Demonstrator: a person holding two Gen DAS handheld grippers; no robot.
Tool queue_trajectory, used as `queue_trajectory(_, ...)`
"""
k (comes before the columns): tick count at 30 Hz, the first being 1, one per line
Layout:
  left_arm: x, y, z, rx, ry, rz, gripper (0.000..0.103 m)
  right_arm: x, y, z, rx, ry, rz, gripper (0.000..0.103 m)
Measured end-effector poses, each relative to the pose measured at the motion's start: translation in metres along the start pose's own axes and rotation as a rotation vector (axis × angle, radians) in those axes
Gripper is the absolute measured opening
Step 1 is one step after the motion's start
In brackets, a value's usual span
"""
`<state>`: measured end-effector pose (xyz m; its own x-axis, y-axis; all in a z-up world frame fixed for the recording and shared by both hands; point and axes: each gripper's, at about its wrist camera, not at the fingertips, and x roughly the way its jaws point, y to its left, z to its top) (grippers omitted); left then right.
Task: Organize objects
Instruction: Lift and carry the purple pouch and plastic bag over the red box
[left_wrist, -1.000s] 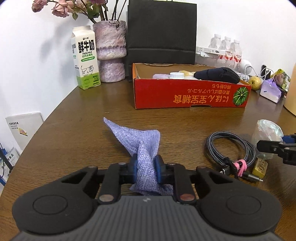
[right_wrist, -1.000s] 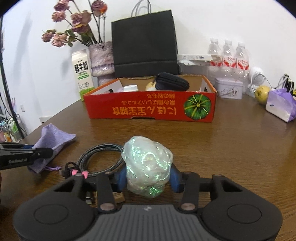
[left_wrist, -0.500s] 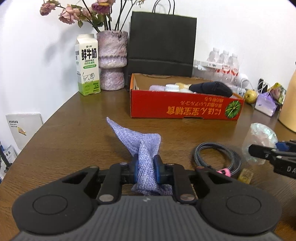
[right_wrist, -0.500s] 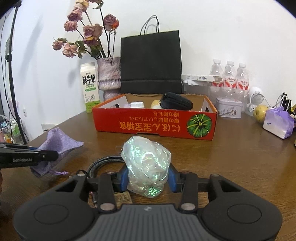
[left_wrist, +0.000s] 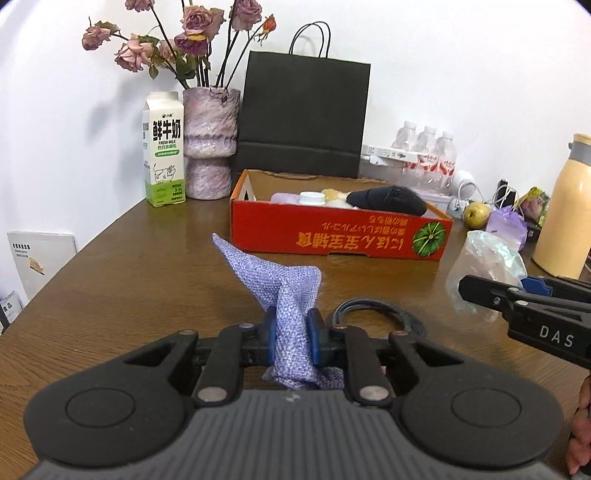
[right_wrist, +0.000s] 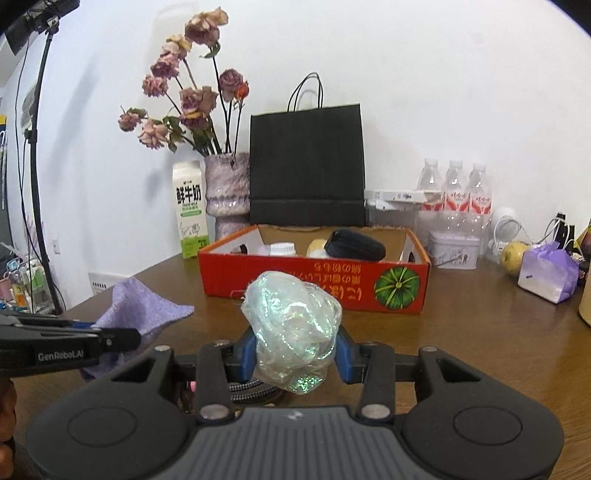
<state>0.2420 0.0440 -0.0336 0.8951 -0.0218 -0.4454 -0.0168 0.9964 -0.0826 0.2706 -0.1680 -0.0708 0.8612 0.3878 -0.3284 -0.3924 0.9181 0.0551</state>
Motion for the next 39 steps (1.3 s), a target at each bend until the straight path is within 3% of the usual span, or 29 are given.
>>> queue_trajectory(23, 0.005, -0.041, 0.051, -0.003, -0.091, -0.037, 0.017, -0.003, -0.014, 0.041, 0.006, -0.076, 0.008, 0.040)
queue_trajectory(39, 0.039, -0.037, 0.092, -0.055, -0.118, -0.032, 0.017, 0.029, -0.033, 0.074, 0.033, -0.100, -0.005, 0.040)
